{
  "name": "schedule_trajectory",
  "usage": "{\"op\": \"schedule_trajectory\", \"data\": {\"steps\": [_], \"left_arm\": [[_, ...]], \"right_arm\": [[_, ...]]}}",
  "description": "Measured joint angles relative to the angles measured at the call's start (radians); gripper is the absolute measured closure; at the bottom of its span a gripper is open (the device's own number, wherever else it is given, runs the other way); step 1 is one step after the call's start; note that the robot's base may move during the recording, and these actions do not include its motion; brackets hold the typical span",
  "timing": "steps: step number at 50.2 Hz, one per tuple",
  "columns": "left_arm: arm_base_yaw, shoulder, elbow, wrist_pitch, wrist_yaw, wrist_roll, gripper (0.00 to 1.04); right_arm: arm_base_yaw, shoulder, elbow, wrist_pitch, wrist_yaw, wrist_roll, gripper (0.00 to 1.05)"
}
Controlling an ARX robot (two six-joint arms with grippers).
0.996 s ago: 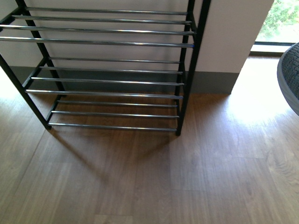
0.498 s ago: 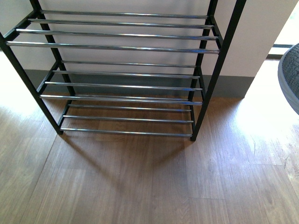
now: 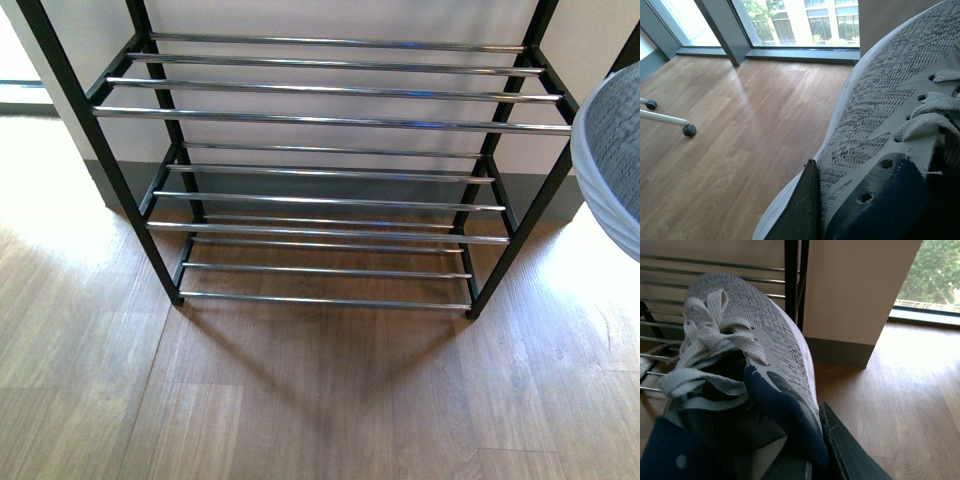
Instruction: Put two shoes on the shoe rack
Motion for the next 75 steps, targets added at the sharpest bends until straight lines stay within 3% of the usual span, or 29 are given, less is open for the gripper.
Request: {"op": "schedule_trajectory", "data": {"steps": [75], "left_arm": [[-0.002,0.001,-0.001,0.0,0.011,0.0,1.03]], "right_arm": [[0.0,0.002,-0.001,0.0,0.02,0.0,1.03]]}}
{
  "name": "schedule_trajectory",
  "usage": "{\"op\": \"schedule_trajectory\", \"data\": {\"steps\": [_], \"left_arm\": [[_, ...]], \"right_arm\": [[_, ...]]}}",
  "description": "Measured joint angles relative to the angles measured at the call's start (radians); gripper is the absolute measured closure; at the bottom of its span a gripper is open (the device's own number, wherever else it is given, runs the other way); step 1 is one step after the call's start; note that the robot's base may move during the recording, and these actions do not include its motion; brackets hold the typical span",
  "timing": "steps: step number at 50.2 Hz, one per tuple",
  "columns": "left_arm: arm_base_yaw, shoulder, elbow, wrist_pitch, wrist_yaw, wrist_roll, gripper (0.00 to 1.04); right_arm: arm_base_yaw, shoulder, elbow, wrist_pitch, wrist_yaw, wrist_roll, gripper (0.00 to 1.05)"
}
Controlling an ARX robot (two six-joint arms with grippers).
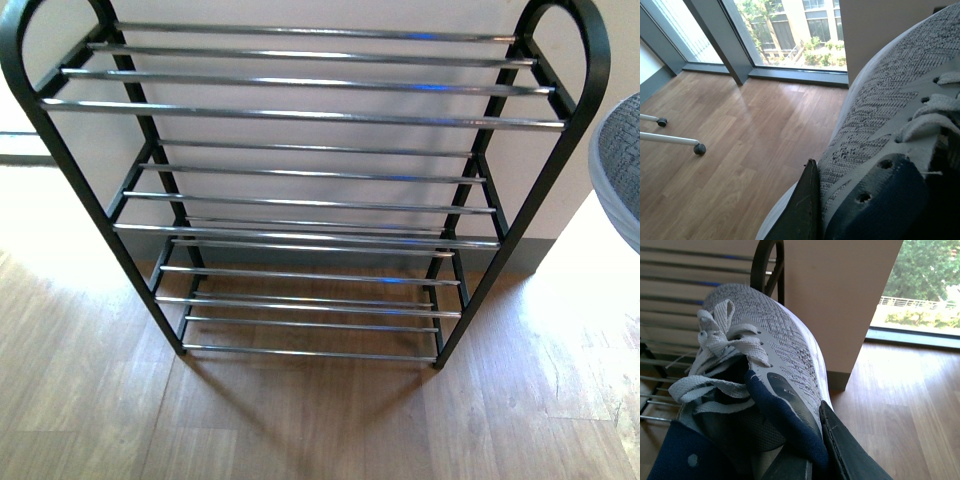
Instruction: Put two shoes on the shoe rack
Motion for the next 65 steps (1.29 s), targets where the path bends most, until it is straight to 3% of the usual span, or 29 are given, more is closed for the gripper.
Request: {"op": "schedule_trajectory", "data": {"steps": [65], "left_arm": [[0.001,0.001,0.0,0.0,0.002,0.0,1.03]], "right_arm": [[0.0,-0.001,0.0,0.0,-0.001,0.0,1.03]]}}
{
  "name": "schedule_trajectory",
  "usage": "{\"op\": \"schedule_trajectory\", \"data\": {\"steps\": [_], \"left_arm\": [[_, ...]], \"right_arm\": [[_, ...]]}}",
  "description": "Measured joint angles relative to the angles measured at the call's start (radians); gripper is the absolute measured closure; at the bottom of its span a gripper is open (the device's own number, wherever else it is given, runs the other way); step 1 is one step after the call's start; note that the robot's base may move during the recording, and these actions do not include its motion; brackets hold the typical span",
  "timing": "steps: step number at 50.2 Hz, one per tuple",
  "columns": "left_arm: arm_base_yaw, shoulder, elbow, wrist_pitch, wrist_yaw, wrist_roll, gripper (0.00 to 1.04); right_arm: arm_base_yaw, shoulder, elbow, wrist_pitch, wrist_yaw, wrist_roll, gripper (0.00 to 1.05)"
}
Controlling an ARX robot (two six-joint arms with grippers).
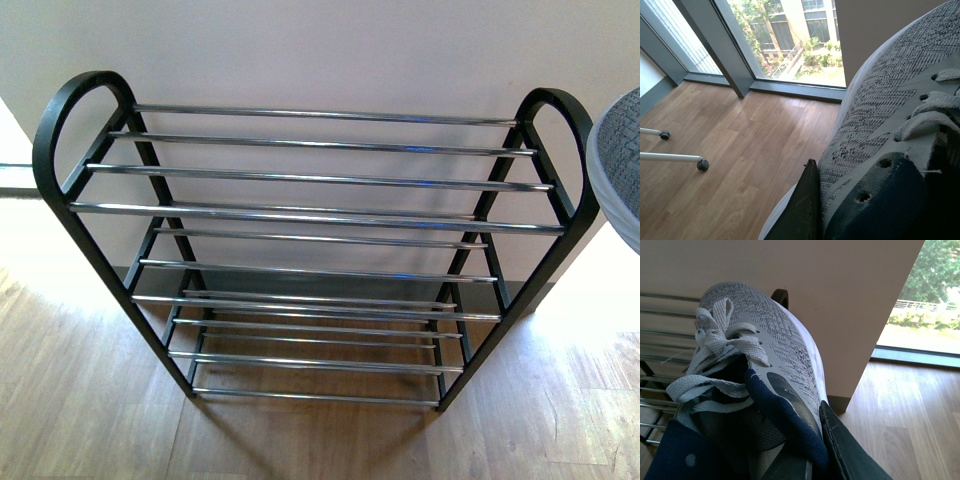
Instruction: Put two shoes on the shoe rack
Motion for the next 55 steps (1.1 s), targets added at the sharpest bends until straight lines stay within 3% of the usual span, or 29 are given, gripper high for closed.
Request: {"op": "schedule_trajectory", "data": {"steps": [53,55], "left_arm": [[0.0,-0.002,-0.001,0.0,-0.001,0.0,1.03],[0.0,-0.002,-0.001,0.0,-0.001,0.0,1.03]], "right_arm": [[0.0,0.0,-0.001,0.0,0.003,0.0,1.03],[-0.012,0.009,-0.01,0.044,-0.048,0.028,1.03]]}}
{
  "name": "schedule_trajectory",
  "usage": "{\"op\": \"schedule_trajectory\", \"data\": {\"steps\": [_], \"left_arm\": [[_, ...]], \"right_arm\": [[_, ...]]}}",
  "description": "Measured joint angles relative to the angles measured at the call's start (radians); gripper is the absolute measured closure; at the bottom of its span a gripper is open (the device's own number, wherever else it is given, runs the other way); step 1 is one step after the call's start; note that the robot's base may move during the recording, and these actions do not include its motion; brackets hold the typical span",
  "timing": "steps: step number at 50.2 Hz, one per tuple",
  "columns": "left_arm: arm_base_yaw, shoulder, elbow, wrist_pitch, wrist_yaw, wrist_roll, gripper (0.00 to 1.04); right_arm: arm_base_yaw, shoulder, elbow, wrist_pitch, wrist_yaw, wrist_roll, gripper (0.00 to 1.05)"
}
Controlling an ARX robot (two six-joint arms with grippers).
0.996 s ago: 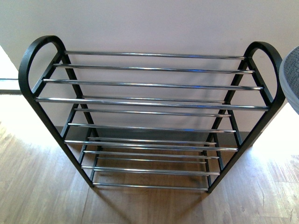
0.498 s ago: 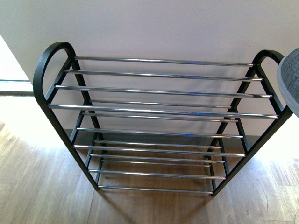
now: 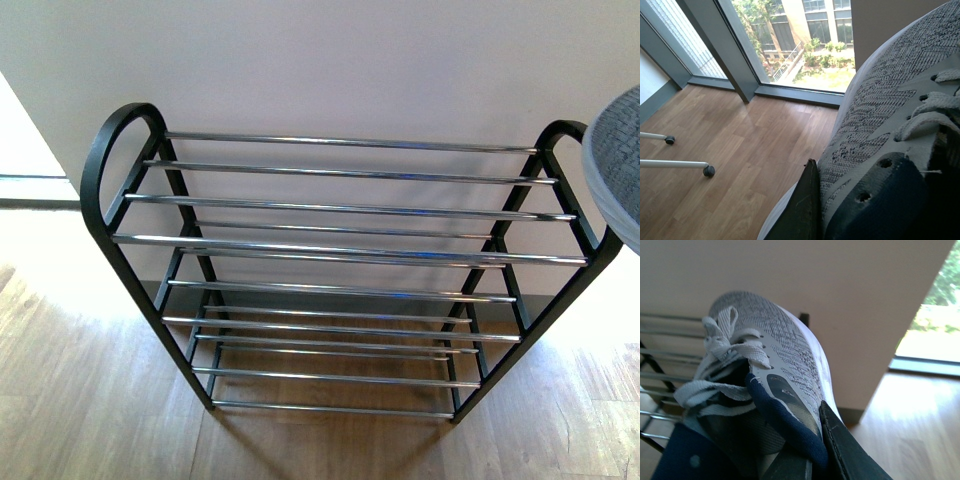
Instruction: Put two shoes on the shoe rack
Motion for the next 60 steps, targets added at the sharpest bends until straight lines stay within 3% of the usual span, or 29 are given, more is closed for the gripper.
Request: {"op": "schedule_trajectory", "data": {"steps": [5,15,22,30,43,60], "left_arm": [[0.0,0.0,0.0,0.0,0.001,0.0,1.03],[0.0,0.0,0.0,0.0,0.0,0.0,1.03],[0.0,0.0,0.0,0.0,0.0,0.0,1.03],[0.0,0.0,0.0,0.0,0.0,0.0,1.03],[0.0,0.0,0.0,0.0,0.0,0.0,1.03],[0.0,0.0,0.0,0.0,0.0,0.0,1.03]], "right_arm": [[0.026,0.085,0.014,0.111,-0.017,0.082,1.03],[0.148,0.367,0.156,0.172,0.139,0.134,1.03],[0.278,0.558,0.312,0.172,0.309,0.167,1.03],[0.398,0.674,0.473,0.123,0.398,0.233,1.03],[0.52,0.807,0.645,-0.045,0.483,0.426,1.03],[0.661,1.052,0.813,-0.097,0.57,0.669,1.03]]}}
